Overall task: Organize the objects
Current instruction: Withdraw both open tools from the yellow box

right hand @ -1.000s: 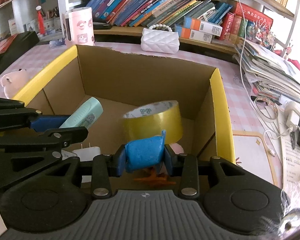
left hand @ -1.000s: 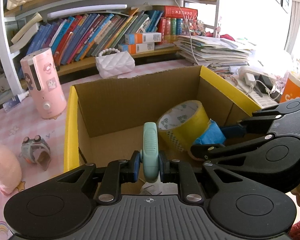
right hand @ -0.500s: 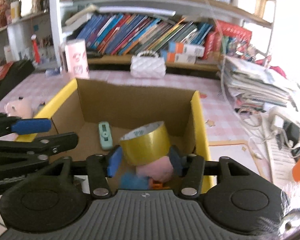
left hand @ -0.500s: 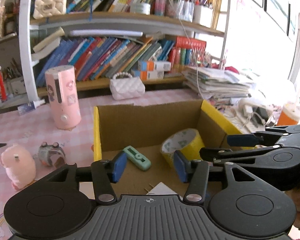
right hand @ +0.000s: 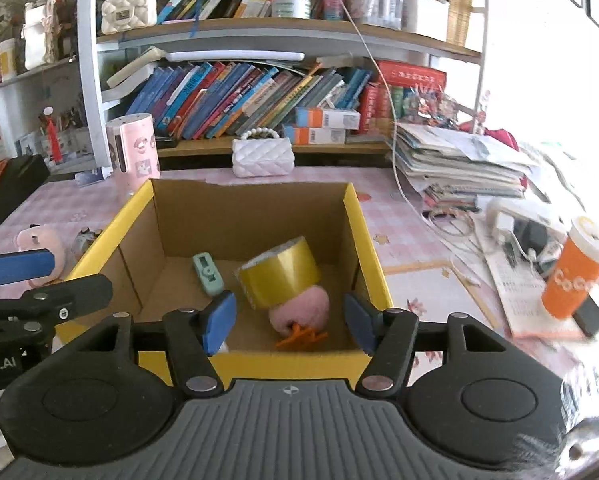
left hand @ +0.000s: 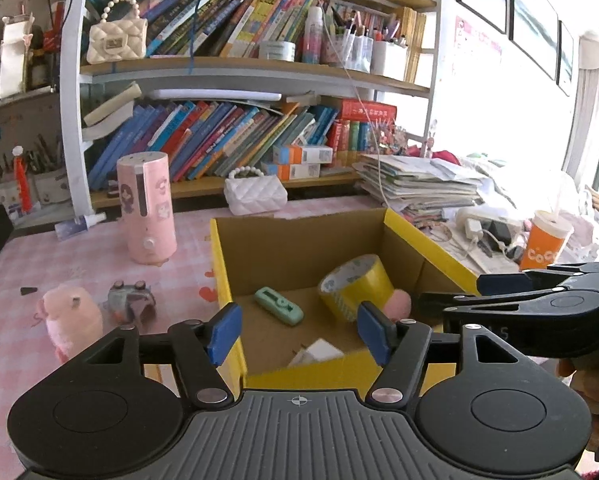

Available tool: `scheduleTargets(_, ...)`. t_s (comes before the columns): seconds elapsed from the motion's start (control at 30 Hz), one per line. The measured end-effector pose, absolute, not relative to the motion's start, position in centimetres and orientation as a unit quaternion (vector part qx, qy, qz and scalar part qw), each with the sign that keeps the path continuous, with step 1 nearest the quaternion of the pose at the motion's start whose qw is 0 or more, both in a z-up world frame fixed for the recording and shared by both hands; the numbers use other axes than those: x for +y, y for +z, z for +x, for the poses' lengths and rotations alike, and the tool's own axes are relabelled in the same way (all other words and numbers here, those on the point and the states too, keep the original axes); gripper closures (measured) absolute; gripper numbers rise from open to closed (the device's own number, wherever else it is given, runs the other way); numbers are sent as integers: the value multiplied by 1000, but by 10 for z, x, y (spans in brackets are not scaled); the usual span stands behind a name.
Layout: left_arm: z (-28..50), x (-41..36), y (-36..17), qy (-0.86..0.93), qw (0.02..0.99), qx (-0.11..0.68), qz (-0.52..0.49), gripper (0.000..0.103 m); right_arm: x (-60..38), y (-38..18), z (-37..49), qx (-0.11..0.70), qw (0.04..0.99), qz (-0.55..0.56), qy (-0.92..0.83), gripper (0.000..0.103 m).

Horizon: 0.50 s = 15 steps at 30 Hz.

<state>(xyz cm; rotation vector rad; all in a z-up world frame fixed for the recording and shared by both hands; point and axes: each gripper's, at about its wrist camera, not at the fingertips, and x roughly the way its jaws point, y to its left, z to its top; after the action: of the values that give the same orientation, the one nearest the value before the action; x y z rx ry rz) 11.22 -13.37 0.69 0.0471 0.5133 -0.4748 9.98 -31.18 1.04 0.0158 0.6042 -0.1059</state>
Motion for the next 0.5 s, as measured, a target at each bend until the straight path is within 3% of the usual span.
scheduleTargets(0.5, 66, -86, -17, -216, 920, 322, 53, 32, -264, -15, 43, 361, 930, 42, -63, 43)
